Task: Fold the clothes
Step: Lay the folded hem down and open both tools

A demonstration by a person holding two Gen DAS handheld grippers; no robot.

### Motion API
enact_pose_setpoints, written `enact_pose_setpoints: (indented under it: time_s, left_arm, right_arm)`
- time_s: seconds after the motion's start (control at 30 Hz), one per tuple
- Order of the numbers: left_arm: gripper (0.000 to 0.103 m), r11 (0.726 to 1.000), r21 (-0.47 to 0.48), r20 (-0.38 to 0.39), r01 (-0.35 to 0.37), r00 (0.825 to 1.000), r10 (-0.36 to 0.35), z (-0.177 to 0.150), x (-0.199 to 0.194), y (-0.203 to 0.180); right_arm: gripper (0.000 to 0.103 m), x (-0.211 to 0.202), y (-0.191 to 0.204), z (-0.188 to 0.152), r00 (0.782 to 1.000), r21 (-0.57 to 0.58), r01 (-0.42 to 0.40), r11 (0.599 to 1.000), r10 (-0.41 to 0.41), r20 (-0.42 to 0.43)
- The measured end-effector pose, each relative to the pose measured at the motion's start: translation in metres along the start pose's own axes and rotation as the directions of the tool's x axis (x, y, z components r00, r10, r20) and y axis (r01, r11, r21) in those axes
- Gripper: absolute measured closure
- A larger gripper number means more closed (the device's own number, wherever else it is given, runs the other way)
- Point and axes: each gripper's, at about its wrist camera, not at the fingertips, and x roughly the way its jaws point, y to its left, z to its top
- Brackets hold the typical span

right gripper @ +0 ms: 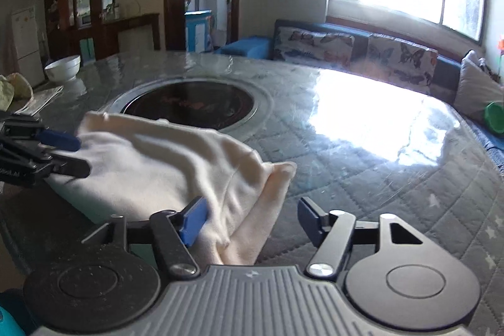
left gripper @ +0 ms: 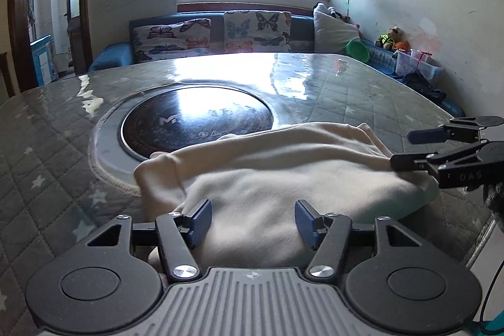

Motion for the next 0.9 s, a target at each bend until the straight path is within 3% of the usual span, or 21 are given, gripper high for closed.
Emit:
enact_pose_setpoints:
  time_s: [0.13,0.33,0.47,0.67,0.9]
  left_arm:
    - [0.037,0.999,-0.029,-0.004,-0.022,1.0,0.022,-0.005,-0.005,0.008]
    - [0.034,0.996,-0.067,0.004,-0.061,0.998,0.062,-0.011,-0.017,0.021]
    - [0.033,0.993,-0.089,-0.018,-0.082,0.997,0.081,-0.019,-0.016,0.027]
    - [0.032,0.992,-0.069,0.028,-0.105,0.994,0.108,-0.014,-0.027,0.022]
    - [0.03,0.981,-0.109,-0.007,-0.159,0.987,0.159,-0.022,-0.027,0.034]
  right_arm:
    - [0.03,0.007,-0.003,-0.007,1.0,0.011,0.004,1.0,-0.003,-0.024]
    - [0.025,-0.002,0.003,0.001,1.0,-0.023,0.009,1.0,-0.008,0.015]
    - [0.022,-0.003,0.016,0.007,0.999,-0.08,-0.016,0.997,0.018,0.032]
    - [0.017,-0.001,0.04,0.019,0.995,-0.155,-0.06,0.986,0.072,0.072]
    - [0.017,0.012,0.072,0.005,0.994,-0.3,-0.085,0.95,0.1,0.035]
